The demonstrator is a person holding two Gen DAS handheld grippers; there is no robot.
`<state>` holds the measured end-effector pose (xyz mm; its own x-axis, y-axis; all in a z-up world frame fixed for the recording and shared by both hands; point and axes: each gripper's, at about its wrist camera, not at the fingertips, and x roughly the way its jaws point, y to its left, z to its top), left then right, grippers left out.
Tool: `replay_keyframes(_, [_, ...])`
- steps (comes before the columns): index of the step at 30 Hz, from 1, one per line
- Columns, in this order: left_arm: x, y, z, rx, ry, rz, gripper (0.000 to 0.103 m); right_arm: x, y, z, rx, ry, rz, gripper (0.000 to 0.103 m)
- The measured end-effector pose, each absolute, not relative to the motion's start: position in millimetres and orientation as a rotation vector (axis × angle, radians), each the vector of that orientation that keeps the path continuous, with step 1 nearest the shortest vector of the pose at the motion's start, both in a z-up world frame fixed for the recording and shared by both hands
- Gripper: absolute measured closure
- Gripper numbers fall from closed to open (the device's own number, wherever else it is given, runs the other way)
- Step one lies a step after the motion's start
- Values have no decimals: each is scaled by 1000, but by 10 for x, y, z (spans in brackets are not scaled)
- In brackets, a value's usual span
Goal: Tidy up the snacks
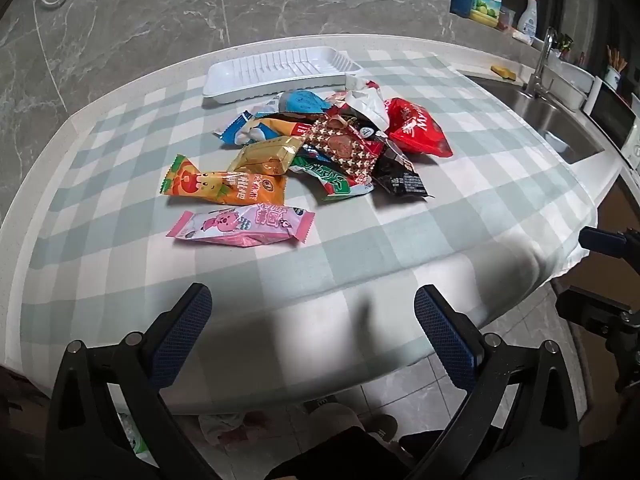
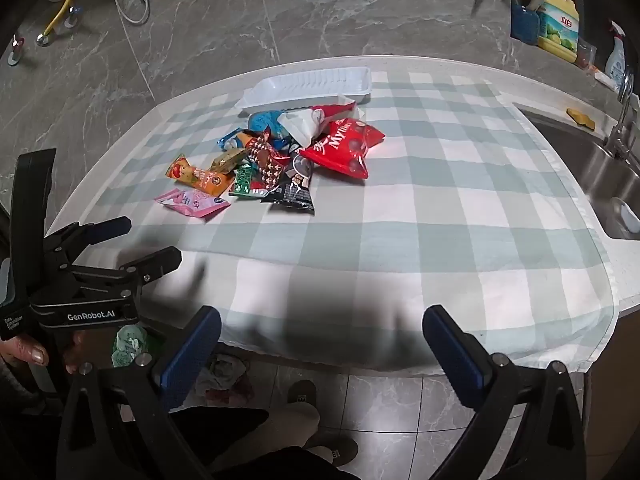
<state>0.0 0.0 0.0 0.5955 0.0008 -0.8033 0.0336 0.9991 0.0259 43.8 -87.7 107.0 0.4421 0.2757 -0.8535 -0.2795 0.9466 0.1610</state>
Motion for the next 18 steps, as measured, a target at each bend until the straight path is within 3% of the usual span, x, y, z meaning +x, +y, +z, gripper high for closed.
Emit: replay_keyframes(18, [-8, -17, 30, 37, 928, -19, 0, 434, -898, 1083, 4, 1054, 348, 0])
